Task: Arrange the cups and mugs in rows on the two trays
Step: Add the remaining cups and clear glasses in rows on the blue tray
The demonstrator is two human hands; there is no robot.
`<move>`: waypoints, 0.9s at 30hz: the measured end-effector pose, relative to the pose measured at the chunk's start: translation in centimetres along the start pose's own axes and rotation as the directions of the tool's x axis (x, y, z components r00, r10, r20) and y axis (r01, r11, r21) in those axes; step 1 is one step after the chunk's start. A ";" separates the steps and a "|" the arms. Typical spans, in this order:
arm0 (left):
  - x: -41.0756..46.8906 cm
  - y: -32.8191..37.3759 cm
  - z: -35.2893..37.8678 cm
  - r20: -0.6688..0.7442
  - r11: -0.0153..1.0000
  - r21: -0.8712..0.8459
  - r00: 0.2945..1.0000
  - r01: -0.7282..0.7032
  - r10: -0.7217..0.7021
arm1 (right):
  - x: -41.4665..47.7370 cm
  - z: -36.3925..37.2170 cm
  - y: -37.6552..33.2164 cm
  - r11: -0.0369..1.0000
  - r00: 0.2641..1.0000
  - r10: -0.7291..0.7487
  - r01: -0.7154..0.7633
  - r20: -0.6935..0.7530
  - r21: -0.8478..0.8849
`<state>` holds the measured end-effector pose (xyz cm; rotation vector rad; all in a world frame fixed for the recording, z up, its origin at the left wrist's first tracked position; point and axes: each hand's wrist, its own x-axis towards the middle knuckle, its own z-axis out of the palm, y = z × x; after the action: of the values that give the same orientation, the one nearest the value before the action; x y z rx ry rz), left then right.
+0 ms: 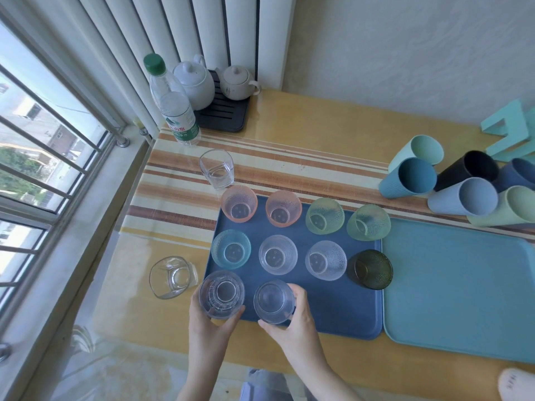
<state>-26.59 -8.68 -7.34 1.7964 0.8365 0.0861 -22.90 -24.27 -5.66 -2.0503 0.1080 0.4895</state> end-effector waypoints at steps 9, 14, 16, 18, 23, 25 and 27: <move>0.4 -0.8 -0.2 0.029 0.998 0.055 1.000 -0.014 0.012 | -0.3 -0.6 0.3 0.998 0.997 0.021 -0.016 0.074 -0.063; 0.2 -1.3 -0.5 0.065 1.000 0.006 0.998 0.005 -0.005 | -0.7 -3.8 -2.5 0.962 0.972 -0.202 0.174 -0.121 -0.211; 0.0 -1.5 -0.5 0.075 1.000 -0.023 0.997 0.007 -0.005 | 1.3 -5.0 -4.5 0.910 0.930 -0.331 0.270 -0.160 -0.313; -0.3 -1.7 -0.7 0.083 0.999 -0.034 0.997 0.005 -0.002 | 3.8 -5.2 -6.4 0.875 0.940 -0.325 0.258 -0.102 -0.410; -1.7 -1.6 -1.9 0.075 0.998 -0.053 0.996 -0.041 0.045 | 7.5 -3.1 -8.4 0.725 0.968 -0.247 0.210 0.037 -0.656; -2.6 -1.8 -2.5 0.053 0.996 -0.065 0.996 -0.068 0.072 | 8.0 -2.5 -8.3 0.674 0.975 -0.214 0.197 0.067 -0.712; -3.4 -2.3 -3.2 0.010 0.994 -0.073 0.996 -0.084 0.085 | 8.3 -2.0 -7.8 0.651 0.981 -0.179 0.173 0.072 -0.739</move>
<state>-31.67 -7.67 -6.86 1.7619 0.7388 0.1575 -12.56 -21.01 -1.62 -2.8382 -0.3545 0.4395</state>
